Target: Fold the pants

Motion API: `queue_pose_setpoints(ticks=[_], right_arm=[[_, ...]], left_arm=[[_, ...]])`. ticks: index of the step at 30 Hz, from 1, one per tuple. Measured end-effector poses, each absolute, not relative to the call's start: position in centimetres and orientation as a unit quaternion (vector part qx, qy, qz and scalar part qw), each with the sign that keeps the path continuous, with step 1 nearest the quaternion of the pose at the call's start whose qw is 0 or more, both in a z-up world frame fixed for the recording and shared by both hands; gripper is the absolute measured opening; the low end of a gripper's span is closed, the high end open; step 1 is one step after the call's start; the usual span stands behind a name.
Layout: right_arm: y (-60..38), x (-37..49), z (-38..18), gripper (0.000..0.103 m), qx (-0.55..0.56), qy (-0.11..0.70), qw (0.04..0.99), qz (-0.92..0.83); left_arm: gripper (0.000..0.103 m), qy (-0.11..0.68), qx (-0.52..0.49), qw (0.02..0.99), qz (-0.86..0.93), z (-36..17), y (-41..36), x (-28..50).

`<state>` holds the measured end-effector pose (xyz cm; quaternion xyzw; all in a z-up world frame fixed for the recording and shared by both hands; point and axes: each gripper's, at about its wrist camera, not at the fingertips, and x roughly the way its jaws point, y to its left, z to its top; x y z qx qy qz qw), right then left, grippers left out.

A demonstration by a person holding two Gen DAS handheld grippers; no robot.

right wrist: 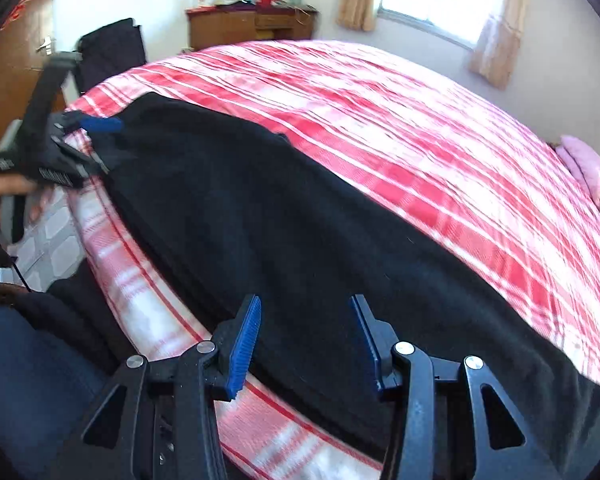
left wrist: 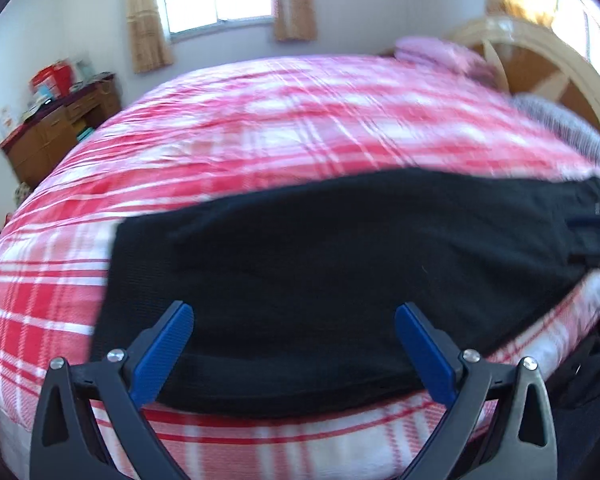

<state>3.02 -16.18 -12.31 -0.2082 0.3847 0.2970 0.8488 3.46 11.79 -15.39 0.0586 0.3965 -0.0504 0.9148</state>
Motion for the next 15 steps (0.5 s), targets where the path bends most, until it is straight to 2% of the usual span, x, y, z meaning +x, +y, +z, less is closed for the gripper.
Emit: queue_pose_setpoints(ticks=[3,5,9,12,15], right_arm=[[-14.1,3.1,-13.7,0.048,-0.232,0.398,0.831,0.312],[-13.1,3.4,-15.4,0.048,-0.255,0.425,0.814,0.303],[-13.4,3.0,-14.5,0.048,-0.245,0.426,0.808,0.323],[-14.0,3.3,-13.3,0.048,-0.222,0.394,0.834,0.316],[-14.1,4.1,-14.1,0.048,-0.218,0.423,0.825,0.305]], left_arm=[[0.103,0.418,0.084,0.903,-0.044,-16.9,11.0,3.6],[0.103,0.424,0.064,0.902,-0.049,-16.8,12.1,3.4],[0.103,0.422,0.038,0.905,-0.033,-15.7,13.4,3.2],[0.103,0.411,0.019,0.911,-0.040,-15.0,13.0,3.0],[0.103,0.407,0.025,0.911,-0.055,-14.9,11.8,3.0]])
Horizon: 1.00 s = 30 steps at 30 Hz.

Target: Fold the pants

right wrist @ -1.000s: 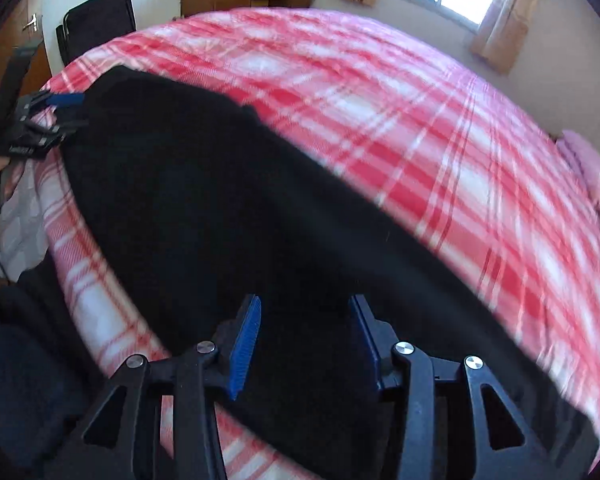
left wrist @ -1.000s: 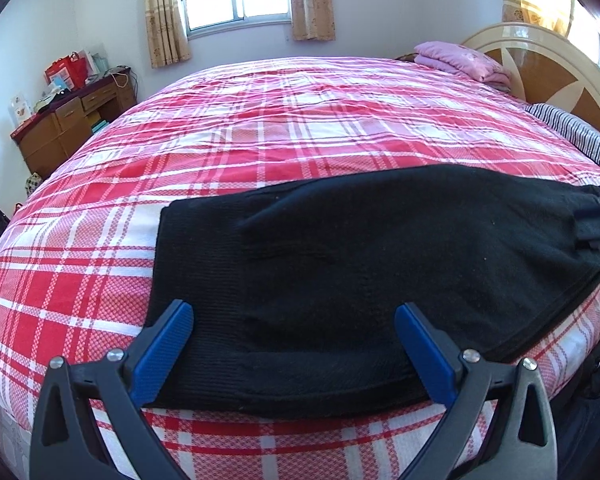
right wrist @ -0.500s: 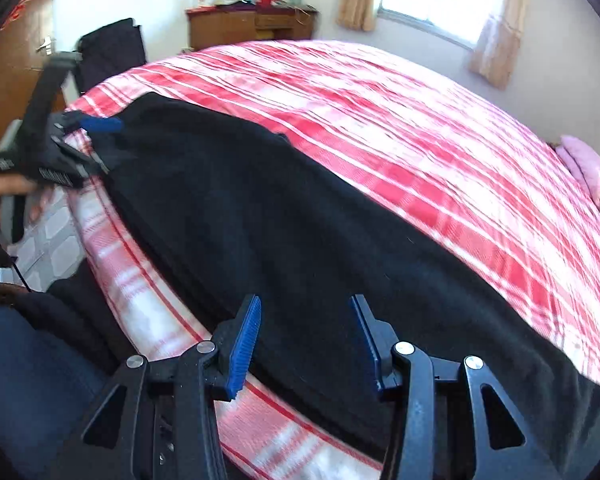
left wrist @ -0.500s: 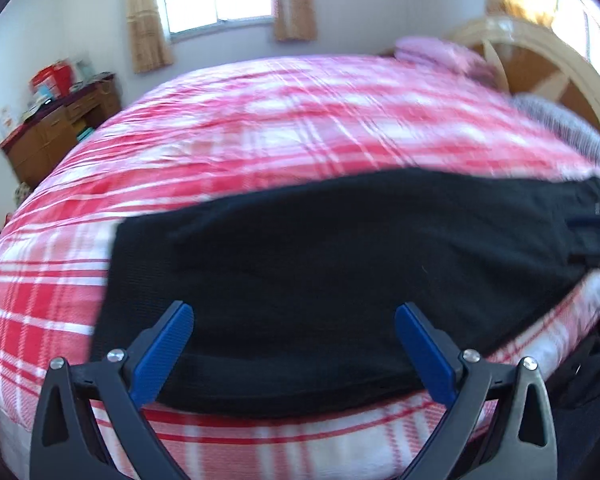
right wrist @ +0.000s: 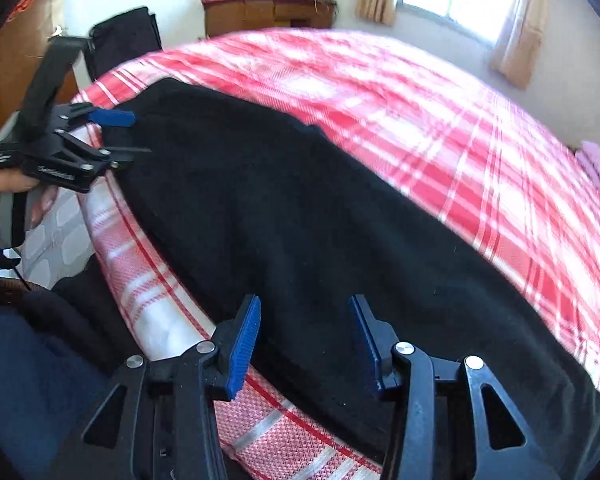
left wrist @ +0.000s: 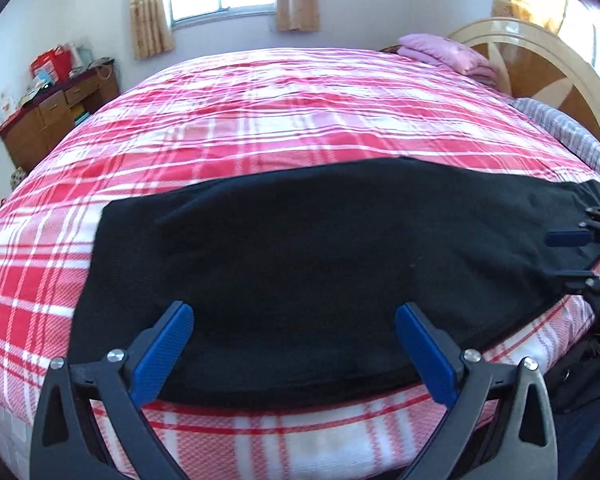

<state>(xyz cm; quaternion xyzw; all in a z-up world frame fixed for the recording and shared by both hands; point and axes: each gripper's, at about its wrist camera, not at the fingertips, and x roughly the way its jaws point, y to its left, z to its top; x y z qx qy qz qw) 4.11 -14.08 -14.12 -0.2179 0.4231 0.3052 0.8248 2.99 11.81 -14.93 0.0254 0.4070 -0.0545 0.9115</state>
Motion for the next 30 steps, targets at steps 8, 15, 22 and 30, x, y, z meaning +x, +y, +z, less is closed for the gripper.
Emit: queue_pose_setpoints(ticks=[8,15,22,30], right_arm=[[-17.5,4.1,-12.3,0.054,-0.235,0.404,0.849,0.245],[-25.6,6.1,-10.1,0.059,-0.195,0.399,0.892,0.082],[-30.4,7.9,-11.3,0.059,-0.151,0.413,0.898,0.026],[-32.8,8.3,-12.8,0.078,-0.132,0.414,0.900,0.023]], left_arm=[[0.103,0.421,0.049,0.903,-0.072,-15.2,8.6,4.3],[0.103,0.402,0.031,0.909,-0.109,-13.4,4.8,6.7],[0.103,0.424,0.042,0.896,-0.122,-15.6,1.1,7.3],[0.103,0.397,0.069,0.906,-0.129,-16.2,1.1,6.3]])
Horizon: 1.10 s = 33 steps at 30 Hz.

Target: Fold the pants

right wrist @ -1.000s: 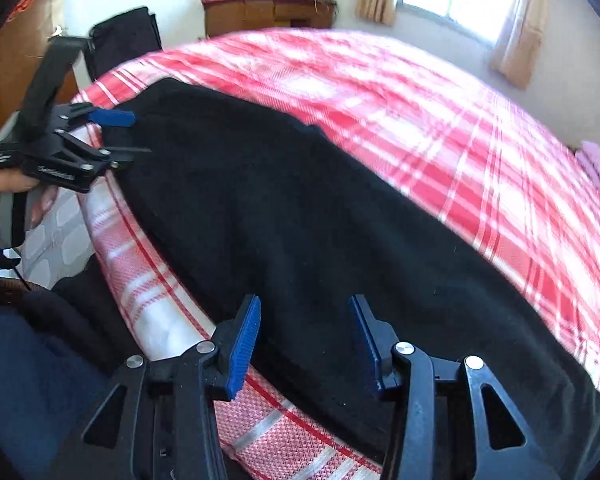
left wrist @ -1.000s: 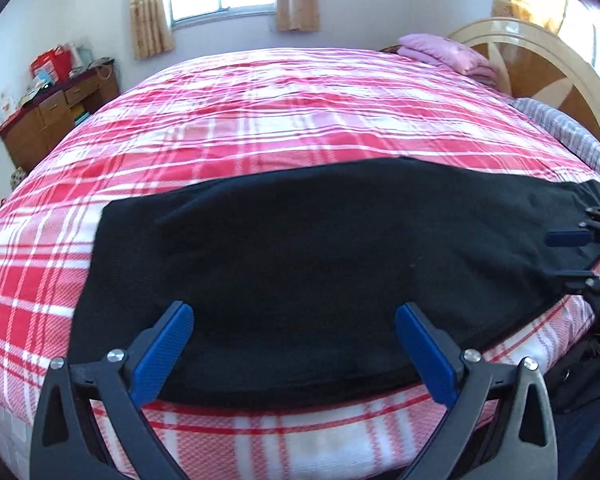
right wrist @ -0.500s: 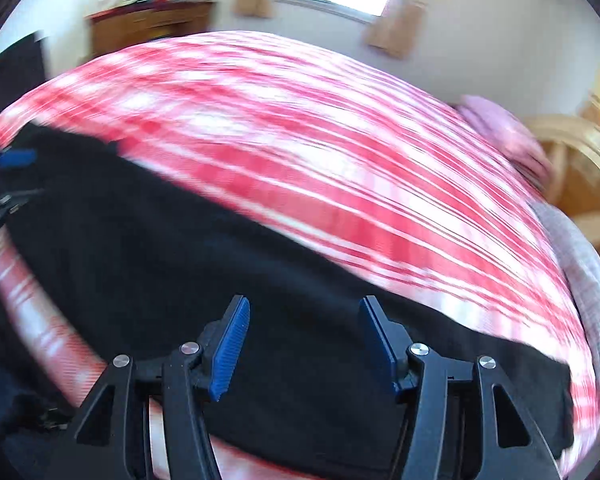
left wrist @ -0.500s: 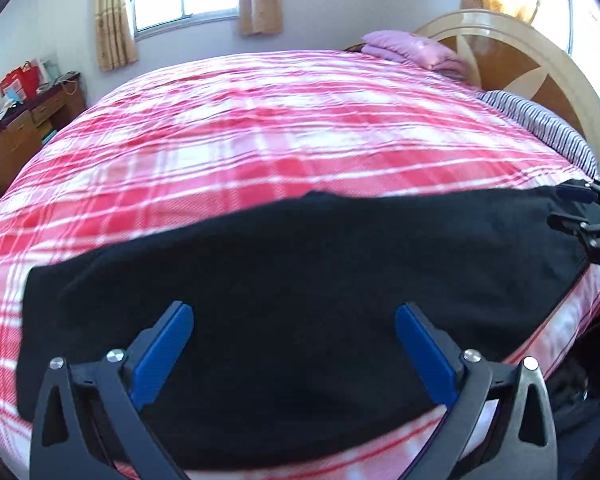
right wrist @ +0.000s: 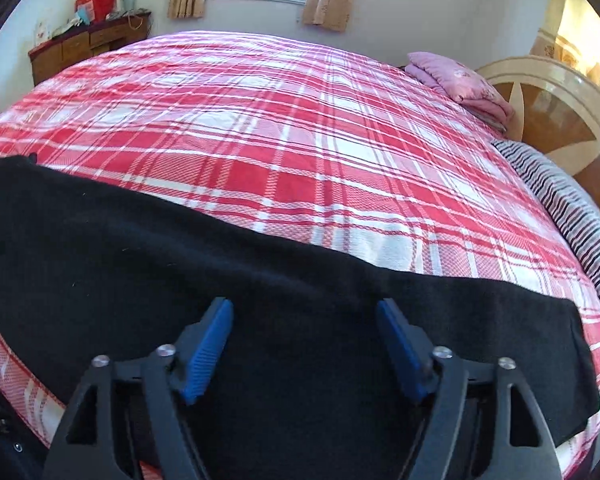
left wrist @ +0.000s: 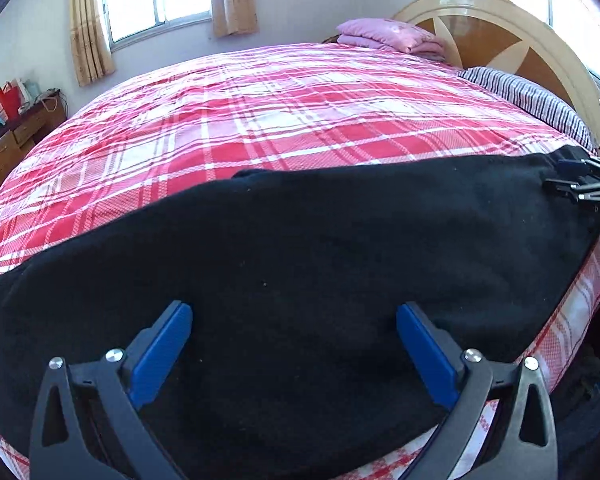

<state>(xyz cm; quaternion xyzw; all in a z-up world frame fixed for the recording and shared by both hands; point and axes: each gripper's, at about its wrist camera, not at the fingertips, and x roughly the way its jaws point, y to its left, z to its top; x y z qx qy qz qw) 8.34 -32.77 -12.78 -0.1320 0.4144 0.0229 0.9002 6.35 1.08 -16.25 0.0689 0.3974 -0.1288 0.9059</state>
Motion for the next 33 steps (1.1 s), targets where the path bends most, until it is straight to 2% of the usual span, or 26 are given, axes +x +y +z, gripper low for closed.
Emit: queue_pose_setpoints(ticks=[18,31,33], right_arm=[[-34.8,6.6,-12.2,0.078,-0.133,0.416,0.899,0.024],[-39.1,4.8,-9.9,0.078,-0.114,0.391,0.913,-0.020],[-41.8,4.9,-9.1,0.078,-0.076,0.387,0.918,-0.045]], left_arm=[[0.103,0.424,0.071,0.895,-0.114,-15.4,3.2,7.1],[0.103,0.411,0.004,0.911,-0.010,-12.8,12.6,8.7],[0.103,0.414,-0.006,0.910,-0.003,-13.2,13.4,8.9]])
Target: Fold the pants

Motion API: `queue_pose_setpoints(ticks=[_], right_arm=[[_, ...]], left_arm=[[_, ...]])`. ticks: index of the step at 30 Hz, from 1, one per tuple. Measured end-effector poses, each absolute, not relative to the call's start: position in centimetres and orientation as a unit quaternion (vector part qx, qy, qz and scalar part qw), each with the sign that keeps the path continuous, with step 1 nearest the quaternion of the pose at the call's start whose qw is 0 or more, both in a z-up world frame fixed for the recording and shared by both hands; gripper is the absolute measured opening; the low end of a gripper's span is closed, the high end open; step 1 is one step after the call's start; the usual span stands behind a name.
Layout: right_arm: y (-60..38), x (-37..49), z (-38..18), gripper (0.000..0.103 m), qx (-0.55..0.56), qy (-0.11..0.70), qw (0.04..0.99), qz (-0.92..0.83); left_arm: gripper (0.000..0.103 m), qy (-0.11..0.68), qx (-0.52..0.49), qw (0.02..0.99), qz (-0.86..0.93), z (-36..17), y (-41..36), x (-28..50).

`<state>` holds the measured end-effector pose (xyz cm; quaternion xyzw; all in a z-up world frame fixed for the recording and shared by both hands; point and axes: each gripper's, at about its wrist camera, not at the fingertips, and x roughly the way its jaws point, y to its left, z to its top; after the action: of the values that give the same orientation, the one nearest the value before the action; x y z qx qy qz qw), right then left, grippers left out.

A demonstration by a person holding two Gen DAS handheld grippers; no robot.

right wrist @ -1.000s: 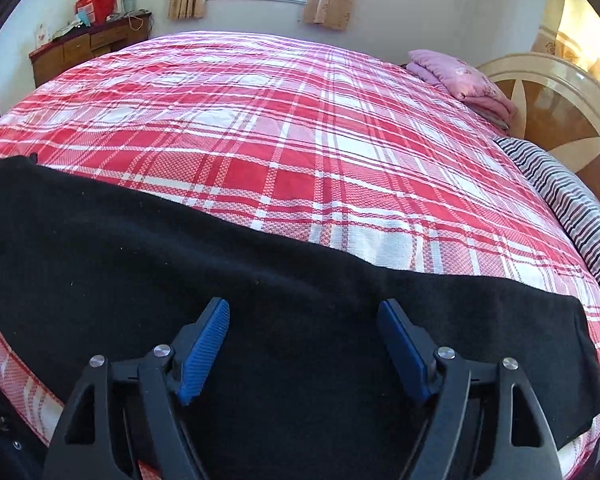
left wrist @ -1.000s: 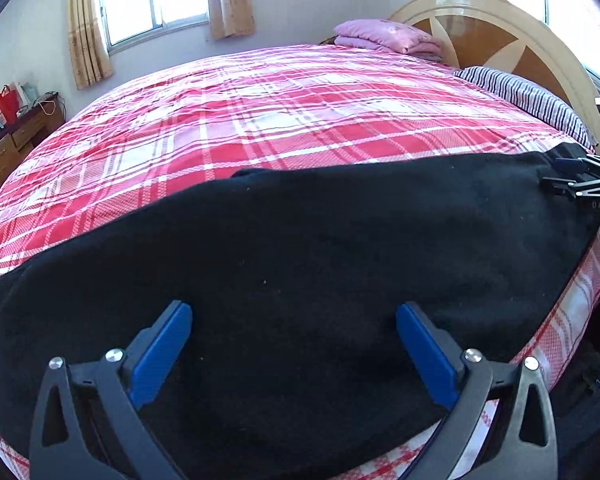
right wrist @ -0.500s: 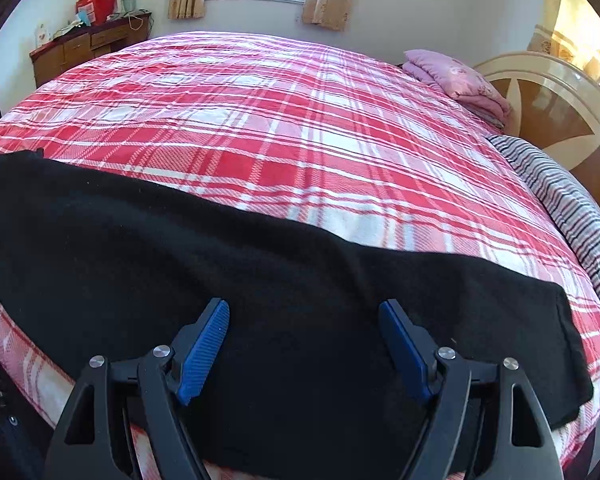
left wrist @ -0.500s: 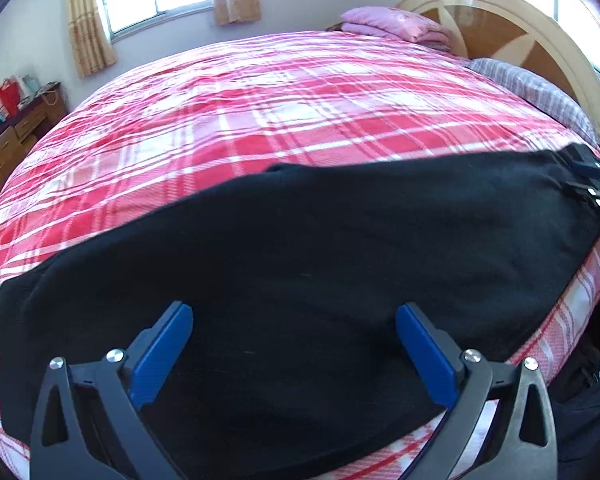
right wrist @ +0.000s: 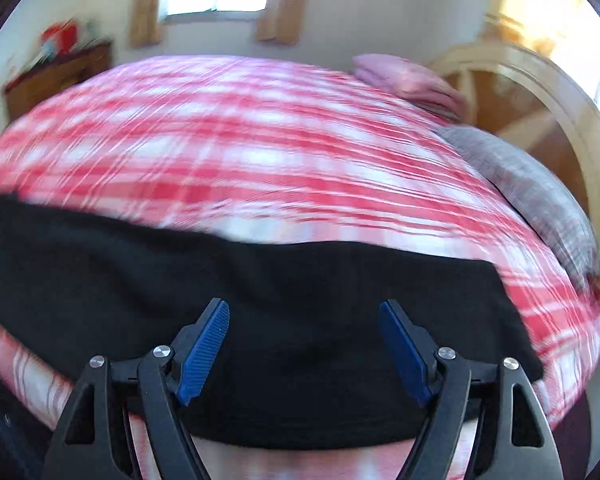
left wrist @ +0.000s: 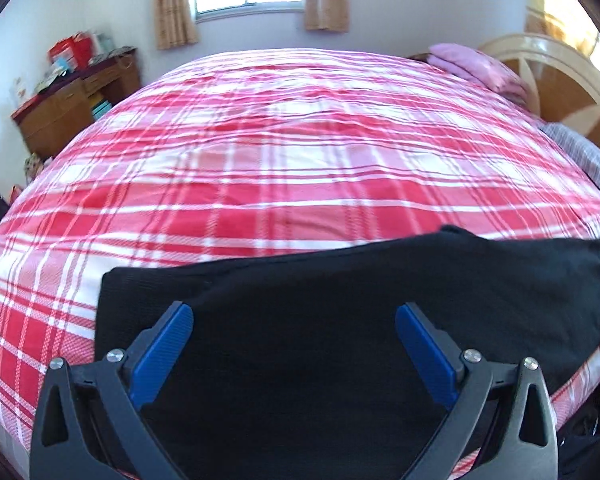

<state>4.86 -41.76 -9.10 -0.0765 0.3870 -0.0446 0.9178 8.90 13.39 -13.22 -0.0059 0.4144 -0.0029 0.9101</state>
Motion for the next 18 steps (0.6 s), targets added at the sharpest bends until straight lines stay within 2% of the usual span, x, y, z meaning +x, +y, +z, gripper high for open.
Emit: queue_pose_setpoints(ticks=[3,6,10,15,18], right_arm=[[-44.5,5.5,-10.1,0.078,-0.033,0.422,0.904,-0.060],[-44.6,5.2,-10.4,0.078,-0.053,0.413,0.908,-0.053],[-46.7,4.7,-8.3,0.078,-0.022,0.393,0.916,-0.075],[-54.5,2.5,-5.7,0.078,0.131,0.367,0.915,-0.109],[-57.2,1.3,-5.8,0.078,0.177,0.363,0.907,-0.119]], left_arm=[[0.103,0.440,-0.021,0.898,-0.001,-14.9,14.2,9.6],[0.103,0.435,0.009,0.900,-0.001,-15.6,13.6,9.4],[0.103,0.434,0.004,0.901,-0.007,-15.3,13.9,9.2],[0.103,0.423,-0.022,0.906,-0.012,-14.3,15.0,9.1],[0.103,0.419,-0.012,0.908,0.007,-14.3,15.4,9.1]])
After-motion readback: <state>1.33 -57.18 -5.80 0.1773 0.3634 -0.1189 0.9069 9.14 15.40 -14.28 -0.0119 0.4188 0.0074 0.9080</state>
